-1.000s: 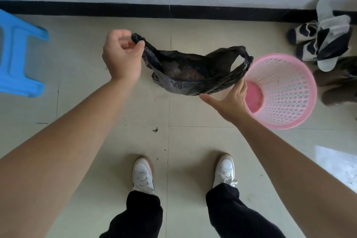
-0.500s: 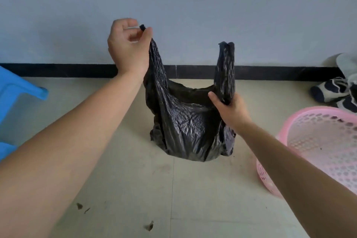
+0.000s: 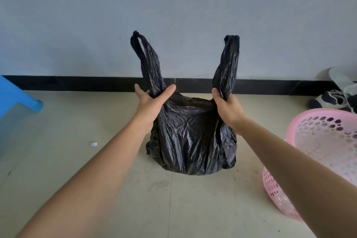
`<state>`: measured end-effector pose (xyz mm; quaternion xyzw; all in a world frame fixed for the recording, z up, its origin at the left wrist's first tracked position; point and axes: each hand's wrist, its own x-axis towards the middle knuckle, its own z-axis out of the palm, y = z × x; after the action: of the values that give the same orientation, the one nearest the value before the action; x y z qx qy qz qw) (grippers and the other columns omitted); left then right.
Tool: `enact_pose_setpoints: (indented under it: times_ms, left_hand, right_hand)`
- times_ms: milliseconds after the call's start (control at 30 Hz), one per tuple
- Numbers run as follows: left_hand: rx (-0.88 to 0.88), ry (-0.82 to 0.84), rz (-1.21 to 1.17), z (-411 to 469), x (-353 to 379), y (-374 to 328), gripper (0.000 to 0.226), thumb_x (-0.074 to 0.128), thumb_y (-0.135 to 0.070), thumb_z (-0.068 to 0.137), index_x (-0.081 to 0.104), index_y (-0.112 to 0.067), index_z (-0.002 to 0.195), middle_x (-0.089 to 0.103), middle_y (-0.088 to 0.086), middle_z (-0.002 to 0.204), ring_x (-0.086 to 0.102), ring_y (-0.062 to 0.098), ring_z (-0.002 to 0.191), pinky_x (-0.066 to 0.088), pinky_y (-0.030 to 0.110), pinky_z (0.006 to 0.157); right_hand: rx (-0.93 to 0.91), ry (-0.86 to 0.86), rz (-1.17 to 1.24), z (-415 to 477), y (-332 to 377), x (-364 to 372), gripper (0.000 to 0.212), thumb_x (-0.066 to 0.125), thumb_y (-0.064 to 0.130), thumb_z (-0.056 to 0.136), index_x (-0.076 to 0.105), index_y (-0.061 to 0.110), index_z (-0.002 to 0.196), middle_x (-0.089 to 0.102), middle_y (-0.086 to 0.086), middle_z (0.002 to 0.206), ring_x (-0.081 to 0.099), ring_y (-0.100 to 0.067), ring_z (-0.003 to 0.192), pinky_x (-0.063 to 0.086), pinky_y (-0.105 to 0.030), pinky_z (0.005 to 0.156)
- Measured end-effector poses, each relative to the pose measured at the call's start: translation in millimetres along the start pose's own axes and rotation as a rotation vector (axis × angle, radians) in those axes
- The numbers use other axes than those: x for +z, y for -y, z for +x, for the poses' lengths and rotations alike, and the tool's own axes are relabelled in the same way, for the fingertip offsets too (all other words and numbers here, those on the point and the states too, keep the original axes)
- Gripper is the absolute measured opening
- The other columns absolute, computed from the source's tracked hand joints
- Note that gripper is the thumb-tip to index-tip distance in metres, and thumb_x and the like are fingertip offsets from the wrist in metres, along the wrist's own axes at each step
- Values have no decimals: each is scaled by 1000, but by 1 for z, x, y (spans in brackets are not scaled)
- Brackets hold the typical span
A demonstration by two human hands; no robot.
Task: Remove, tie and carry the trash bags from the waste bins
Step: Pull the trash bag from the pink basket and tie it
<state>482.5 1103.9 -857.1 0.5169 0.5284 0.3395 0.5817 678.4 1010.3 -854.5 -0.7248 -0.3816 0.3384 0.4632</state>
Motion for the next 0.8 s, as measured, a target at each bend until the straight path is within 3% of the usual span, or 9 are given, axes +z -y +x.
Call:
enact_pose_setpoints:
  times_ms: [100, 167, 233, 300, 367, 467, 567, 667, 800]
  left_hand:
    - [120, -23, 49, 3, 3, -12, 49, 65, -46, 92, 53, -26, 135, 66, -11, 115, 59, 14, 116, 43, 39, 109]
    - [126, -32, 9, -2, 5, -20, 34, 57, -49, 96, 66, -21, 115, 71, -4, 110, 65, 18, 110, 49, 40, 103]
    - [88, 6, -129, -9, 5, -29, 42, 53, -48, 98, 68, -10, 109, 75, 2, 100, 71, 22, 100, 54, 39, 95]
    - [25, 37, -328, -15, 4, -33, 45, 54, -49, 97, 62, -6, 88, 67, 5, 69, 73, 24, 75, 60, 39, 81]
    - [-40, 66, -362, -20, 2, -32, 44, 56, -55, 94, 48, -16, 73, 40, -1, 52, 52, 15, 46, 57, 33, 63]
    - [-146, 268, -388, -27, -5, -28, 36, 69, -43, 88, 46, -21, 72, 25, -6, 56, 25, 11, 48, 35, 24, 55]
    - [-66, 543, -351, -28, -18, -24, 27, 71, -15, 78, 46, -20, 69, 34, -5, 61, 31, 11, 56, 42, 29, 72]
    - [-8, 733, -266, -29, -25, -18, 35, 90, -22, 67, 55, -24, 76, 41, -8, 66, 36, 10, 59, 46, 29, 75]
    - [-42, 575, -274, -39, -13, -19, 23, 76, -39, 82, 62, -22, 77, 28, -7, 54, 31, 13, 54, 45, 28, 68]
  right_hand:
    - [-34, 22, -56, -11, 11, 0, 65, 39, 52, 102, 48, -5, 132, 55, -28, 133, 51, -43, 122, 41, -50, 105]
    - [-99, 26, -142, -15, 16, -2, 62, 41, 56, 99, 60, 1, 119, 69, -20, 107, 64, -32, 99, 50, -38, 86]
    - [-175, 35, -274, -18, 17, -5, 51, 44, 52, 100, 59, 5, 91, 57, -8, 69, 53, -23, 65, 39, -33, 59]
    - [-219, 66, -382, -19, 13, -9, 42, 45, 44, 102, 46, 11, 77, 44, -3, 60, 41, -20, 56, 29, -33, 53]
    - [-267, 110, -472, -21, 11, -10, 35, 46, 37, 103, 41, 17, 75, 43, 0, 59, 40, -18, 54, 29, -32, 50]
    - [-365, 181, -599, -23, 14, -6, 20, 50, 23, 102, 44, 21, 83, 48, 2, 64, 43, -15, 58, 31, -27, 51]
    - [-413, 264, -673, -20, 19, -3, 16, 51, 17, 99, 47, 15, 84, 47, 4, 65, 43, -16, 61, 31, -28, 53]
    - [-401, 370, -721, -16, 19, -1, 18, 50, 19, 99, 49, 24, 82, 52, 5, 69, 49, -18, 67, 39, -25, 60]
    - [-389, 425, -796, -18, 18, 8, 24, 47, 43, 101, 51, 29, 82, 59, -3, 72, 56, -21, 67, 45, -35, 63]
